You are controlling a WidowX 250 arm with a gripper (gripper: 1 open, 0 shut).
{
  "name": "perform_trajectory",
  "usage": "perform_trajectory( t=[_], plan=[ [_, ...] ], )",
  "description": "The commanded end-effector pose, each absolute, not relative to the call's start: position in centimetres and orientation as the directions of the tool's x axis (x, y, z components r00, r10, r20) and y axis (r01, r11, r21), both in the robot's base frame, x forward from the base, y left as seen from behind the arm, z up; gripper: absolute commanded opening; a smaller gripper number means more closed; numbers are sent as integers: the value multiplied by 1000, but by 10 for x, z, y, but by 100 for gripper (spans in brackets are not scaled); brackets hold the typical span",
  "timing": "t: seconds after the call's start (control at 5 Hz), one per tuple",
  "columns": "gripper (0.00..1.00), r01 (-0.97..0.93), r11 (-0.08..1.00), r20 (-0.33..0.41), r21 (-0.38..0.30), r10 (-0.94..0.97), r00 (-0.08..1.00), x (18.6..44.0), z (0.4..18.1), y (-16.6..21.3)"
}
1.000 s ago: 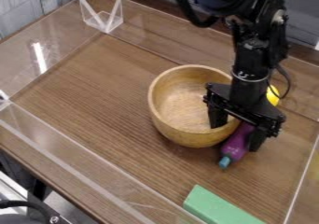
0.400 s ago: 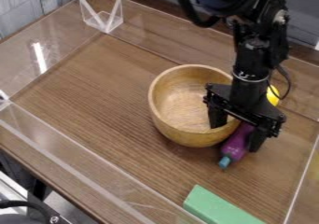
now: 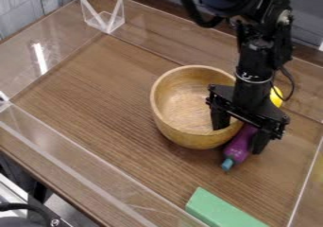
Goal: Put the purple eggplant in the brown bowl
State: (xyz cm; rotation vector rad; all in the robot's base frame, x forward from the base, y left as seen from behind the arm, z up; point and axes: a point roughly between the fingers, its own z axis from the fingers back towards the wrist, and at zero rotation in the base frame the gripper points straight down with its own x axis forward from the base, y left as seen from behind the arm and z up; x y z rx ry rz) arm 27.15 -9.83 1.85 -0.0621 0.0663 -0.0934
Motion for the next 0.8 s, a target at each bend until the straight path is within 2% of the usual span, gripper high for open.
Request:
perform_trajectory(
  t=[0.0,0.6],
  plan=[
    [100,99,994,-134,-49,-105,985,258,6,-102],
    [100,93,995,-150,-44,-99,984,255,8,-105]
  ],
)
